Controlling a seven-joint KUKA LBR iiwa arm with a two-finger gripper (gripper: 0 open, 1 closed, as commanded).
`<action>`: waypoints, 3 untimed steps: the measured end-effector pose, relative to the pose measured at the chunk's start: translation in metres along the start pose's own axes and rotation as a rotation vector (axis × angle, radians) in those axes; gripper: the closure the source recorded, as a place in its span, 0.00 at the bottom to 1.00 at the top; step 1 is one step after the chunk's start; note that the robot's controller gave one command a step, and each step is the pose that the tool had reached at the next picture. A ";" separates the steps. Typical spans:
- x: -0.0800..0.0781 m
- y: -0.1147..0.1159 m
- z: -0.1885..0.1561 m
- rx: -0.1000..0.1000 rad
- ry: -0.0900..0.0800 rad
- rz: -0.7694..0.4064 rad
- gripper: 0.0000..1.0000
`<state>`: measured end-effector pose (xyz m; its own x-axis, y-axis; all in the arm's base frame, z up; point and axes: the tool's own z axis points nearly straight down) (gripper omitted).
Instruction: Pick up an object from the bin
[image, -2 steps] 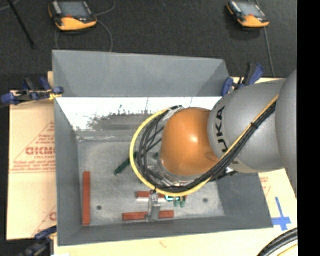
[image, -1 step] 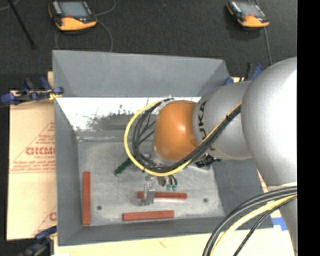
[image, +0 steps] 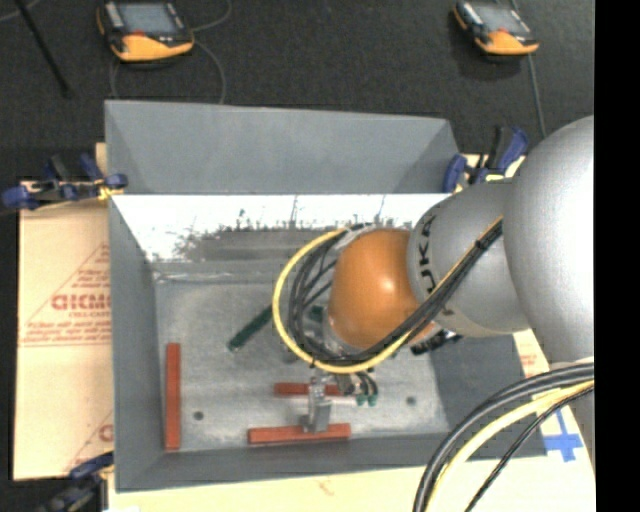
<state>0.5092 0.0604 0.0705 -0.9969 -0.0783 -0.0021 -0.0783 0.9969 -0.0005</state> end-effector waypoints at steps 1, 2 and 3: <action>0.001 -0.018 -0.001 0.001 -0.005 -0.394 0.00; 0.000 -0.017 -0.002 0.000 -0.009 -0.390 1.00; 0.001 -0.017 -0.127 0.002 -0.009 -0.513 1.00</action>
Offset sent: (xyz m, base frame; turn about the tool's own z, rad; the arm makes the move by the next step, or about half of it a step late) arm -0.0023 -0.0172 -0.0005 -0.3964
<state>0.5090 0.0430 0.1970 -0.8302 -0.5574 -0.0092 -0.5574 0.8302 -0.0057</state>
